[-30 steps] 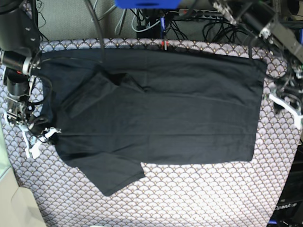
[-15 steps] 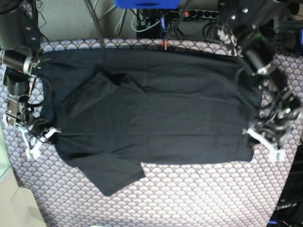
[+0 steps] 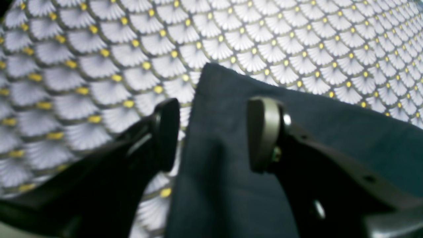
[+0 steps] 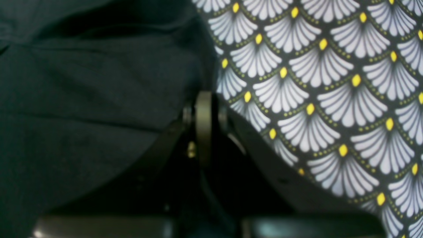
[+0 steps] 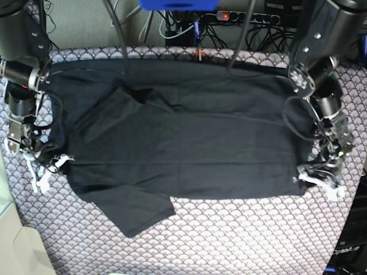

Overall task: Fold the T-shirt properly
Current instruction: 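Lift the grasped edges and fold them toward the shirt's collar edge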

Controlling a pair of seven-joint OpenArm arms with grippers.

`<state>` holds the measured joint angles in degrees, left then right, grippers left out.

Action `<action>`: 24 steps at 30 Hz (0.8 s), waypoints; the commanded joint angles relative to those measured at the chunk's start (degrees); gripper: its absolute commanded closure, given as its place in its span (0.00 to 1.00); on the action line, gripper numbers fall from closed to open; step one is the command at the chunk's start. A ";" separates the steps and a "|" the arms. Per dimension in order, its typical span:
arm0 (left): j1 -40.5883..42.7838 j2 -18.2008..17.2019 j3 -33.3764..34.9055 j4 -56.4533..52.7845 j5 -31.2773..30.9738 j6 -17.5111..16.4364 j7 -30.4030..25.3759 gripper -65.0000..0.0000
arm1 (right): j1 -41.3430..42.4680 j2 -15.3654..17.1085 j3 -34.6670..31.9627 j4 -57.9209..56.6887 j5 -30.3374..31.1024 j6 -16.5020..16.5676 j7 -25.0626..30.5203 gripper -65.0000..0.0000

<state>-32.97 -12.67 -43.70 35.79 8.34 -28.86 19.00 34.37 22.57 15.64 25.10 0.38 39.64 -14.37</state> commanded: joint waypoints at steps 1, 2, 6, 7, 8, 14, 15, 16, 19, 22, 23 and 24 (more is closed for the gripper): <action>-2.68 -0.74 0.58 -0.76 -0.82 -0.54 -2.70 0.51 | 1.63 1.04 -0.03 0.96 0.89 0.36 1.14 1.00; -3.12 -0.92 1.81 -2.78 -0.82 -0.46 -3.93 0.51 | 1.63 1.04 -0.03 0.96 0.89 0.36 1.14 1.00; -3.38 -0.92 6.82 -7.35 -0.91 3.41 -9.11 0.51 | 1.54 1.04 -0.03 0.96 0.89 0.36 1.14 1.00; -3.38 -0.92 7.79 -7.88 -1.09 4.82 -10.26 0.51 | 1.54 1.04 -0.03 0.96 0.89 0.36 1.14 1.00; -3.29 -0.74 8.32 -8.05 -1.17 5.96 -10.87 0.51 | 1.54 1.04 -0.12 0.96 0.89 0.36 1.14 1.00; -3.29 -1.80 8.41 -7.88 -1.17 7.46 -10.78 0.51 | 1.54 1.13 -0.12 0.96 0.80 0.36 1.14 1.00; -3.38 -2.59 8.58 -7.97 -1.35 7.46 -10.78 0.51 | 1.54 1.13 -0.12 0.96 0.80 0.36 1.14 1.00; -3.56 -3.20 8.58 -8.14 -1.35 7.46 -10.78 0.51 | 1.54 1.13 -0.12 0.96 0.80 0.36 1.14 1.00; -4.61 -3.99 8.58 -8.49 -1.00 7.54 -11.14 0.51 | 1.45 1.13 -0.12 0.88 0.80 0.36 1.14 1.00; -4.79 -4.17 8.67 -11.22 -0.91 7.54 -11.31 0.51 | 1.45 1.13 -0.12 0.88 0.80 0.36 1.14 1.00; -4.87 -4.17 8.67 -12.45 -0.91 7.54 -11.84 0.51 | 1.45 1.13 -0.12 0.88 0.80 0.36 1.14 1.00; -4.87 -4.17 8.67 -13.51 -0.91 7.54 -12.81 0.51 | 1.45 1.13 -0.12 0.88 0.80 0.36 1.14 1.00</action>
<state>-36.38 -16.23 -35.14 21.47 7.90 -20.99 7.51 34.26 22.70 15.51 25.10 0.38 39.64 -14.35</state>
